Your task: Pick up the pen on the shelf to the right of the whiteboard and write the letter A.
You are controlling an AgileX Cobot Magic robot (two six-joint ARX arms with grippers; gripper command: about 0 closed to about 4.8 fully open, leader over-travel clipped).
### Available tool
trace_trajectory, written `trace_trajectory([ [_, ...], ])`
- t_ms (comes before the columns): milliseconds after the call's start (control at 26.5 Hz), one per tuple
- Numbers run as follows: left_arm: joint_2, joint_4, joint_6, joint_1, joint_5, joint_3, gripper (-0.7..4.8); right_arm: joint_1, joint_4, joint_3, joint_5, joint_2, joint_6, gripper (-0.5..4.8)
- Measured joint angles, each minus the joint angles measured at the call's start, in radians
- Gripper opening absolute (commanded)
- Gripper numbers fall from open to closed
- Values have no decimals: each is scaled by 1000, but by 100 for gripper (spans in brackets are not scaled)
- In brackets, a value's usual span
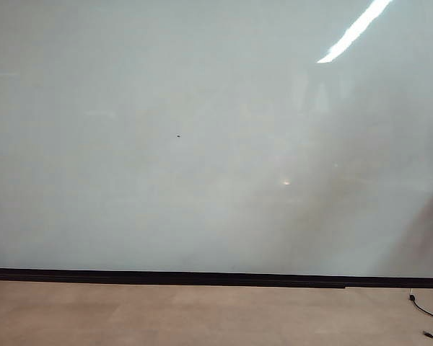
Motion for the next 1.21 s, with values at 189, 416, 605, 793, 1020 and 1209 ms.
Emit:
trace_trajectory([
  [189, 0, 0, 0, 0, 0, 0, -4, 1, 0, 7, -8, 0, 21, 332],
  [416, 0, 0, 0, 0, 0, 0, -5, 1, 3, 16, 0, 16, 26, 313],
  [605, 0, 0, 0, 0, 0, 0, -5, 2, 0, 25, 0, 31, 34, 313],
  [793, 0, 0, 0, 0, 0, 0, -5, 1, 0, 27, -1, 31, 34, 302],
  [1020, 0, 0, 0, 0, 0, 0, -5, 1, 1, 32, -1, 31, 34, 267],
  [1209, -1, 0, 0, 0, 0, 0, -4, 1, 1, 32, -2, 31, 35, 250],
])
